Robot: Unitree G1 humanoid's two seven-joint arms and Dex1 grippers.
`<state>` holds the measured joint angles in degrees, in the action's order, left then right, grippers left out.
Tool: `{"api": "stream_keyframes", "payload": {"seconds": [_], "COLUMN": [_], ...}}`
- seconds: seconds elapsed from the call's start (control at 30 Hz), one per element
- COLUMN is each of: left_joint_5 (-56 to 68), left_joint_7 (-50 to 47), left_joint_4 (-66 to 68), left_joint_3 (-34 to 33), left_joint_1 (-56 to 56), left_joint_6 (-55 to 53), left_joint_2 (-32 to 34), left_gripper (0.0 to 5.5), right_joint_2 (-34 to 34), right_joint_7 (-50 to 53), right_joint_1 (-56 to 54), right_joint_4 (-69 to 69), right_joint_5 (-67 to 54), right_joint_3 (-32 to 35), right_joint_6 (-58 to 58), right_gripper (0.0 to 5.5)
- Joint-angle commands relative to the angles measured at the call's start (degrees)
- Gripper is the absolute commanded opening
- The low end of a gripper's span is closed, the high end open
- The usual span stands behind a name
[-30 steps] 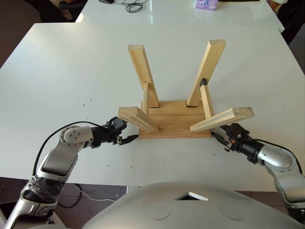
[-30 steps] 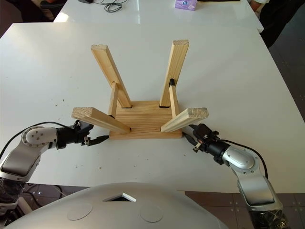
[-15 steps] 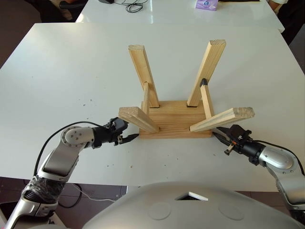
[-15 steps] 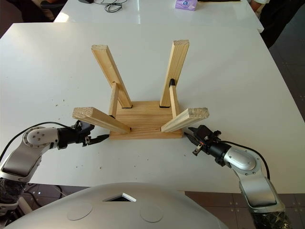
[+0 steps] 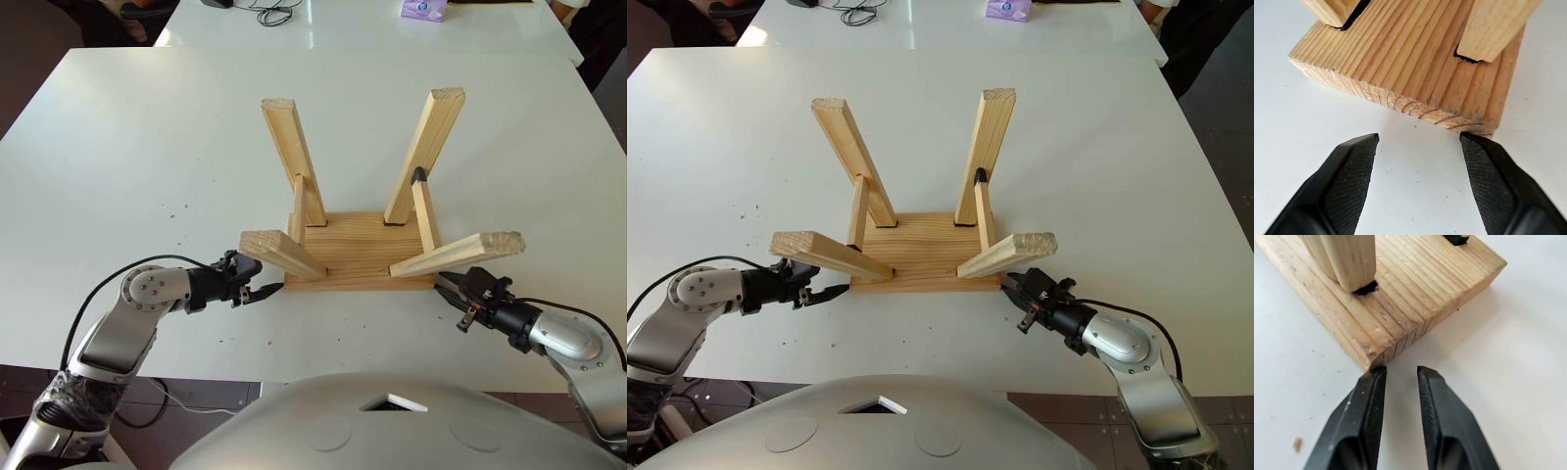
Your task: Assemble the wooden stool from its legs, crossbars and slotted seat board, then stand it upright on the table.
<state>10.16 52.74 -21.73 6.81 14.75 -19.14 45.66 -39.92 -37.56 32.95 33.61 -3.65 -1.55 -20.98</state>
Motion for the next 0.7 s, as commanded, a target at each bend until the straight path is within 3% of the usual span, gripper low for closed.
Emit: {"api": "stream_keyframes", "payload": {"seconds": [0.03, 0.43, 0.7], "left_joint_5": [5.0, 20.0, 30.7], "left_joint_7": [2.3, 6.9, 8.2], "left_joint_4": [-6.1, -21.6, -23.6], "left_joint_3": [-2.8, -17.9, -26.7], "left_joint_1": [2.0, 8.0, 7.4], "left_joint_6": [-3.6, -14.9, -22.3], "left_joint_2": [1.9, 8.0, 9.8], "left_gripper": [3.11, 3.11, 3.11], "right_joint_2": [-1.0, -2.7, -9.9], "right_joint_7": [-1.8, -5.6, -7.1], "right_joint_1": [2.8, 10.6, 10.1], "right_joint_4": [7.7, 23.8, 26.4], "right_joint_5": [-3.1, -13.0, -30.5], "right_joint_3": [2.0, 15.6, 28.4], "right_joint_6": [-2.2, -10.5, -12.2], "right_gripper": [1.18, 1.18, 1.18]}}
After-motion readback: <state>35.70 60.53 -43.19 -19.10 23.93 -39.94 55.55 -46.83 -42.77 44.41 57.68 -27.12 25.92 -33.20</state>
